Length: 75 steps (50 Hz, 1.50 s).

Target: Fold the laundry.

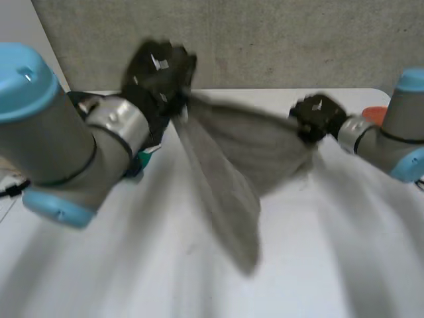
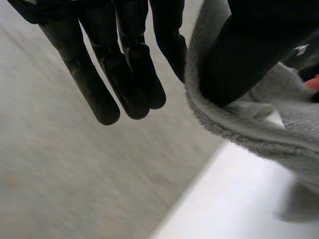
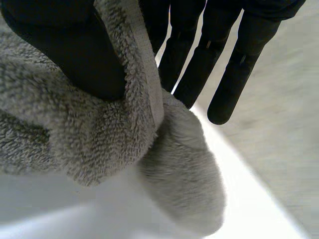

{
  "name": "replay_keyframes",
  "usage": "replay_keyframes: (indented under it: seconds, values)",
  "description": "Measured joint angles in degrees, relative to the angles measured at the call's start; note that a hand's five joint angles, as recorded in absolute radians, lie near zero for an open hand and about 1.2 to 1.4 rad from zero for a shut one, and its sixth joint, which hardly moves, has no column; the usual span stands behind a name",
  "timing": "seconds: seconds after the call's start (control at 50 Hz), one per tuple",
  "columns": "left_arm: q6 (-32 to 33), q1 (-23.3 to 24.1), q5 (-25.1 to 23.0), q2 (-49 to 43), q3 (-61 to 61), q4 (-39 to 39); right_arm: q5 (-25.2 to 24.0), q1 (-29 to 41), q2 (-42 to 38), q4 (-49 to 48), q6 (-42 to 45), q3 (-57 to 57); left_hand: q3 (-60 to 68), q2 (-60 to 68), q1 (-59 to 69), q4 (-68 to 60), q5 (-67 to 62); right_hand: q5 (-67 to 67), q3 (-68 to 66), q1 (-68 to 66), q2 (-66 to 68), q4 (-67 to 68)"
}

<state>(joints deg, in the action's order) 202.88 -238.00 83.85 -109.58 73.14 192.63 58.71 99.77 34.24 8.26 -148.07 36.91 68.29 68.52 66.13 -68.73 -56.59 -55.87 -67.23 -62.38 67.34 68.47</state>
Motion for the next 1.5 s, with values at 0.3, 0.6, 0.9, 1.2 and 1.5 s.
replay_keyframes:
  seconds: [0.3,0.6,0.9,1.2,1.5]
  values:
    - [-6.14,-6.92,1.06,10.59,1.38,8.66,3.82,-0.22,28.71,-26.65,-20.30,17.76,0.00,0.00,0.00,-0.01,0.00,-1.50,-0.84,0.00,0.00,0.17]
    - [-8.38,-9.71,-3.37,14.22,33.06,10.20,-0.93,1.51,25.17,-7.54,-3.23,34.43,0.01,0.11,0.00,-0.02,0.00,-1.63,-0.98,0.00,0.00,0.32]
    - [-12.66,-9.79,-1.58,10.54,35.74,8.75,6.41,-0.06,22.48,3.33,-6.26,33.77,0.01,0.11,0.00,-0.02,0.00,51.92,52.02,46.46,-52.03,-52.89]
    - [-17.08,-10.29,-2.43,20.06,33.95,4.81,5.55,-8.29,39.19,9.22,-9.81,53.58,0.01,0.11,0.00,-0.02,0.00,33.17,34.78,30.30,-35.19,-36.25]
    - [-17.51,-7.71,-2.22,23.66,31.23,2.84,6.74,-2.26,29.94,-20.43,-16.45,59.66,0.01,0.11,0.00,-0.02,0.00,36.92,36.87,31.39,-37.22,-38.20]
